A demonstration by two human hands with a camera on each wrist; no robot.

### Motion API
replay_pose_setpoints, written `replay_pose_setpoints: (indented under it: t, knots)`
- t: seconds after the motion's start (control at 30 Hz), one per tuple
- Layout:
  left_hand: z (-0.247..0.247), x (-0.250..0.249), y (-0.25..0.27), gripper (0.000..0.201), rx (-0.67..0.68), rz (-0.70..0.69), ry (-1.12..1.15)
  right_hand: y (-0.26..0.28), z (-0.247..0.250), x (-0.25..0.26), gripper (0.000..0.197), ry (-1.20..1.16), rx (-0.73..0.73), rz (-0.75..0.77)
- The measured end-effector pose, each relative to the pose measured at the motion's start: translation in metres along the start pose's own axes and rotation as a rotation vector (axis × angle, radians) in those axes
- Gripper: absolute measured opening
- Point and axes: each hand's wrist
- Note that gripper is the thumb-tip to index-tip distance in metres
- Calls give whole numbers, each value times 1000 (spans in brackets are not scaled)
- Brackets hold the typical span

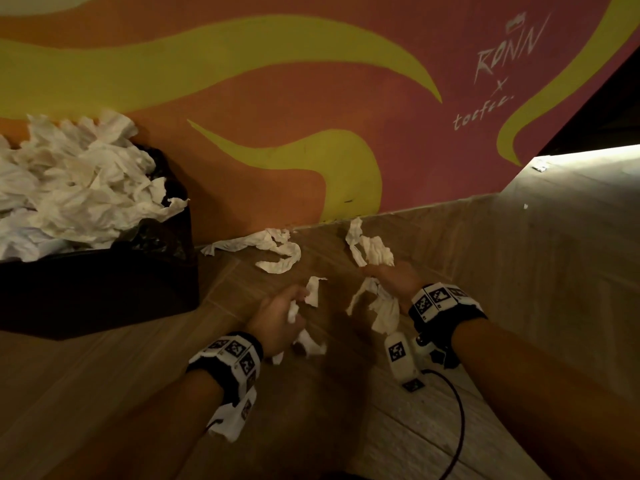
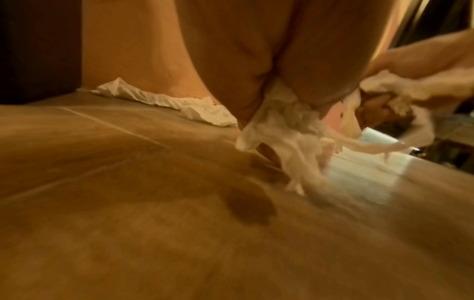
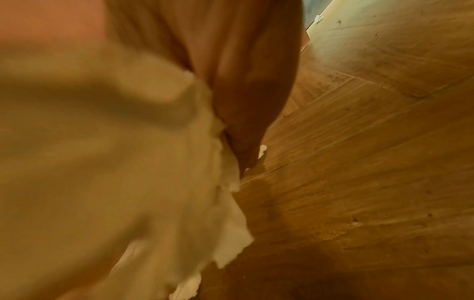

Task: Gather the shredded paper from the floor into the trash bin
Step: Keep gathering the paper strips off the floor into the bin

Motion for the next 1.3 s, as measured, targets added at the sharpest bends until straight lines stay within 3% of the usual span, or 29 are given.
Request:
replay_pose_setpoints:
  t: [0.2,0.33,0.4,0.47,0.57,0.67,0.8,0.9,1.0,1.3]
  knots:
    - [-3,-18,-34,15,-322,-113,-30,-3,5,10,18,-64,-47,151]
    - [-17,-16,-55,44,-117,-7,-195,-12,4,22,23,105,-192,311]
    - [-22,-7,-59,37,-67,14,-342,-17,1,24,38,198,-254,352]
    - [-24,0,-56,26,-93,16,-374,-23,-2,22,48,332,-248,386]
    - [-16,4,-50,23,-138,40,-358,-34,-10,14,43,669,-144,443]
    - [10,0,-47,6,-326,17,-261,-41,-18,8,41,771,-105,473]
    - [50,2,-55,28,-450,-24,-290,-41,-26,0,49,875,-57,370]
    - [68,11,-65,58,-432,85,-229,-40,-27,2,32,918,-56,307]
    - [72,19,-70,68,-359,170,-278,-39,-26,4,24,925,-23,313]
    - [63,33,-67,31,-370,221,-400,-28,-21,8,24,960,31,429]
Point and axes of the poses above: each hand's wrist, its own y-axis away from the middle knuckle, its own z-axis out of the back of the hand, x = y × z, and after that the axes turned 3 degrees about y, right-handed
